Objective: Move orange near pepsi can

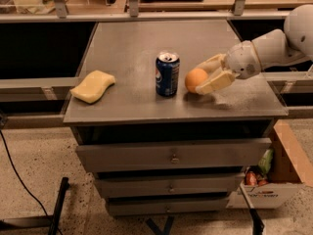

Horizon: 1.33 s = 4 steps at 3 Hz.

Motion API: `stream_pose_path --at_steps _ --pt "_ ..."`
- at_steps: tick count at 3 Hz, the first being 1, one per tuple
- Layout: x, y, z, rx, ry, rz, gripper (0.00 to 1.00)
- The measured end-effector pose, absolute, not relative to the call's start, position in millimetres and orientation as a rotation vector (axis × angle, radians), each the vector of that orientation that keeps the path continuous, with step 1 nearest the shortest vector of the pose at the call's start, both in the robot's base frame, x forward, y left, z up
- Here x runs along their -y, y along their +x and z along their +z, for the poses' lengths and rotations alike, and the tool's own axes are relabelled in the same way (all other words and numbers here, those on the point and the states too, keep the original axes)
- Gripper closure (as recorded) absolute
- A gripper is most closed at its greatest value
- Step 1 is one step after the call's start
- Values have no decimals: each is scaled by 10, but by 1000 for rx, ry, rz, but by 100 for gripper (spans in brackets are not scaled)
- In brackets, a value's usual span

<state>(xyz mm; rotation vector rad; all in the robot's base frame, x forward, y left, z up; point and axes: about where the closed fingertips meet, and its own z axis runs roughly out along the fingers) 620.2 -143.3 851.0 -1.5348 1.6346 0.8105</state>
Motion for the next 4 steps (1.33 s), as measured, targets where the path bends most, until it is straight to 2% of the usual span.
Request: stream_pose_path --at_steps 1,4 --pt "1276 6107 8552 -1576 -1592 839 81" --pt "1189 6068 8473 -1589 -1654 777 12"
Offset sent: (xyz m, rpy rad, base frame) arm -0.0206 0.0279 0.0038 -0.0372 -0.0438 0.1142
